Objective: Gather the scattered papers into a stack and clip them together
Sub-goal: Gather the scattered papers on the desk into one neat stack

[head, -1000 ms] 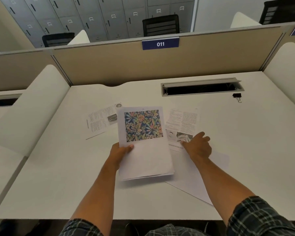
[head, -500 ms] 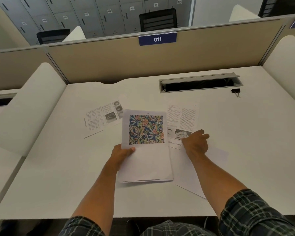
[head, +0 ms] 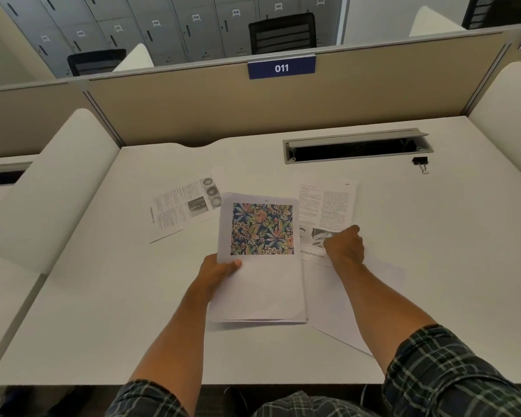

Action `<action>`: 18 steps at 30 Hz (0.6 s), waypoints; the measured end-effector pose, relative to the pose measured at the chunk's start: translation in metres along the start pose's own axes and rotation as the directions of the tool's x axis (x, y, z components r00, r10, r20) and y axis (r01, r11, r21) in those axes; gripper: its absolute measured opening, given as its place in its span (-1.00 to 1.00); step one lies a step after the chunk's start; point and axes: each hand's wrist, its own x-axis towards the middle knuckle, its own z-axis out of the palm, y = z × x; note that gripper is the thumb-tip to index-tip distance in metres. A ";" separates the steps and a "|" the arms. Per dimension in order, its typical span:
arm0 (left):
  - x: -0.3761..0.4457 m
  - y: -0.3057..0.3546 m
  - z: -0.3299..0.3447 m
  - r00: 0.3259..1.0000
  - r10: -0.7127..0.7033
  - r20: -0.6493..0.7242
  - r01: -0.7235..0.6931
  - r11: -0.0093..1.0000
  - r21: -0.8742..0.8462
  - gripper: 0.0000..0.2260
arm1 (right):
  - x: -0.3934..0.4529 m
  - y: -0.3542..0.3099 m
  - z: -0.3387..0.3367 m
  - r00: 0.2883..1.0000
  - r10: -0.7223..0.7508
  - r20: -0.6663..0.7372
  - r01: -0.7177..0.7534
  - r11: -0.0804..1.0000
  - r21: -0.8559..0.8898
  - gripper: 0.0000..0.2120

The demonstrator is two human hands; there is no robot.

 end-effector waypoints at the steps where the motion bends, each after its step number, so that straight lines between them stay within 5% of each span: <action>1: 0.001 0.000 0.000 1.000 -0.001 0.001 0.001 1.000 -0.004 -0.67 | 0.002 0.003 -0.001 0.999 -0.032 0.004 0.032 0.999 -0.010 -0.58; 4: 0.003 -0.002 -0.002 1.000 -0.001 0.005 0.001 1.000 -0.031 -0.60 | 0.008 0.015 -0.006 0.993 -0.103 -0.060 0.104 0.995 0.000 -0.82; 6: 0.003 -0.002 -0.003 1.000 -0.001 0.005 0.001 0.999 -0.032 -0.51 | 0.012 0.018 -0.010 0.982 -0.090 -0.166 0.108 0.989 0.104 -0.80; 8: 0.004 -0.002 -0.004 1.000 -0.003 0.008 0.003 0.999 -0.033 -0.47 | 0.017 0.018 -0.016 0.956 -0.065 -0.285 0.158 0.936 0.316 -0.76; 10: 0.006 -0.001 -0.006 1.000 -0.015 0.001 0.015 0.999 -0.042 -0.51 | 0.020 0.013 -0.026 0.941 -0.033 -0.338 0.238 0.774 0.587 -0.76; 14: 0.009 0.000 -0.006 1.000 -0.015 -0.009 0.015 0.998 -0.067 -0.66 | 0.021 0.000 -0.038 0.966 -0.100 -0.238 0.257 0.457 0.852 -0.85; 18: 0.011 0.007 -0.002 1.000 0.001 -0.015 -0.003 0.996 -0.089 -0.64 | 0.014 0.001 -0.031 0.945 -0.327 -0.030 0.225 0.580 0.783 -0.83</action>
